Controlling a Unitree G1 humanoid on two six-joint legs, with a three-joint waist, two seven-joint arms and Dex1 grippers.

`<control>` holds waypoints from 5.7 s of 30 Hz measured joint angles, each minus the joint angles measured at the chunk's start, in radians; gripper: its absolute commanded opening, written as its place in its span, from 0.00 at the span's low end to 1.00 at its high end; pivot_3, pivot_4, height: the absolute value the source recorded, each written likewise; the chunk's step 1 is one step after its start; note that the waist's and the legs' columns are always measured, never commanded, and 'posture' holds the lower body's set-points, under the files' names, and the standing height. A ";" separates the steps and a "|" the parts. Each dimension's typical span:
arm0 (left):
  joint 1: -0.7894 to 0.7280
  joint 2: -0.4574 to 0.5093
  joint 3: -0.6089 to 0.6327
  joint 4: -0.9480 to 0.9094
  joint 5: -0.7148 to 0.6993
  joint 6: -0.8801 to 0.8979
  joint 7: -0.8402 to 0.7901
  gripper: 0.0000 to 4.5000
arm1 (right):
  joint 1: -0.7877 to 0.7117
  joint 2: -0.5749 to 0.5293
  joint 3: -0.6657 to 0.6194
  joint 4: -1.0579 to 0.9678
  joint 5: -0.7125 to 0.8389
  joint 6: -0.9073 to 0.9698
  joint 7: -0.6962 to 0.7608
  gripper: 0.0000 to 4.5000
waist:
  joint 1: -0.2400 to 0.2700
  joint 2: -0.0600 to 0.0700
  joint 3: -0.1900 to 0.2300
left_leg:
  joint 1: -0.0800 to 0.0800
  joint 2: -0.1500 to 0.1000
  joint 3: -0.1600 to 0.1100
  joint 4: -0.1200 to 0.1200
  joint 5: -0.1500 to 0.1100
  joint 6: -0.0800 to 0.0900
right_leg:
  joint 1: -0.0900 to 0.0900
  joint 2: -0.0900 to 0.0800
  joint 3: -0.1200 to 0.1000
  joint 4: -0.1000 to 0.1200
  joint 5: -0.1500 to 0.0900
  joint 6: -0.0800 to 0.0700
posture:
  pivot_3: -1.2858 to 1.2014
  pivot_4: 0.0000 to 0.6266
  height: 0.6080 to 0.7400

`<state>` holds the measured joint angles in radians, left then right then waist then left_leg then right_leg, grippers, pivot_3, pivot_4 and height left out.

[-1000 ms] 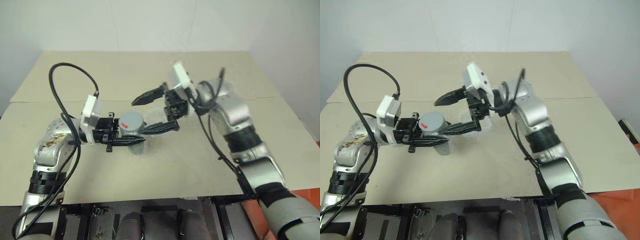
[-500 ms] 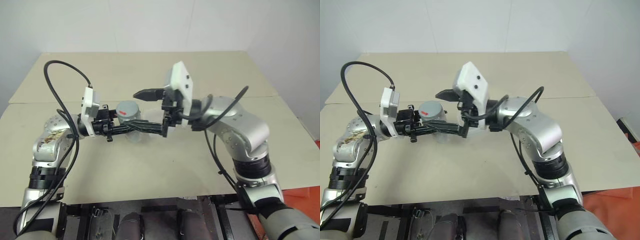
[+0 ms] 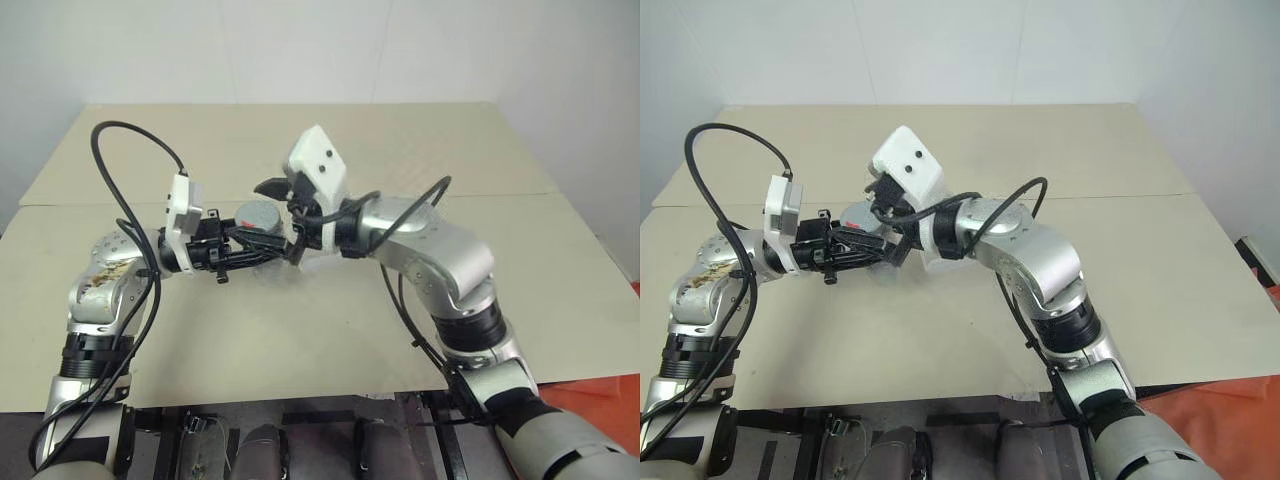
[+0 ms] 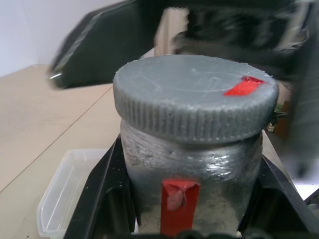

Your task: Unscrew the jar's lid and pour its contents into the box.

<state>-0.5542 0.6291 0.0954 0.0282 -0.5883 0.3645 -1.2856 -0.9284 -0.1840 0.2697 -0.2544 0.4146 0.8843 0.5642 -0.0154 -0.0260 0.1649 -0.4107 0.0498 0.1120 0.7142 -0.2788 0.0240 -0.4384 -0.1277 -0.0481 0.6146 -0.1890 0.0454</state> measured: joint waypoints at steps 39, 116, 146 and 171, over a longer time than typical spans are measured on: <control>-0.015 0.071 0.018 0.061 -0.019 -0.042 -0.152 0.45 | 0.116 -0.266 -0.129 -0.113 0.136 -0.055 0.231 1.00 | 0.003 0.000 0.000 | 0.000 0.000 0.000 0.000 0.000 0.001 | 0.000 0.000 0.000 -0.001 0.000 0.000 | 0.52 0.24 1.00; -0.118 -0.028 -0.044 0.215 0.074 -0.129 -0.159 0.45 | -0.023 -0.128 -0.031 -0.071 0.079 -0.012 0.080 1.00 | 0.000 0.000 0.000 | 0.000 0.000 0.000 0.000 0.000 0.001 | 0.000 0.000 0.000 0.000 0.000 0.000 | 0.52 0.24 1.00; -0.113 -0.016 -0.032 0.188 0.070 -0.115 -0.148 0.45 | -0.014 -0.149 -0.014 0.030 0.026 -0.053 0.163 1.00 | 0.000 0.000 0.000 | -0.001 0.000 0.000 0.000 0.000 0.001 | 0.000 0.000 0.000 0.000 0.000 0.000 | 0.52 0.24 1.00; -0.107 -0.022 -0.032 0.184 0.067 -0.115 -0.167 0.45 | 0.038 -0.147 -0.076 -0.118 0.126 -0.036 0.164 1.00 | 0.001 0.000 0.000 | 0.000 0.000 0.000 0.000 0.000 0.001 | 0.000 0.000 0.000 0.000 0.000 0.000 | 0.52 0.24 1.00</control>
<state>-0.6611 0.6069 0.0636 0.2126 -0.5215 0.2500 -1.4525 -0.8908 -0.3307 0.1937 -0.3727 0.5403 0.8486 0.7283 -0.0144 -0.0261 0.1648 -0.4110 0.0497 0.1118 0.7145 -0.2792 0.0251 -0.4383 -0.1277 -0.0481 0.6144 -0.1890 0.0455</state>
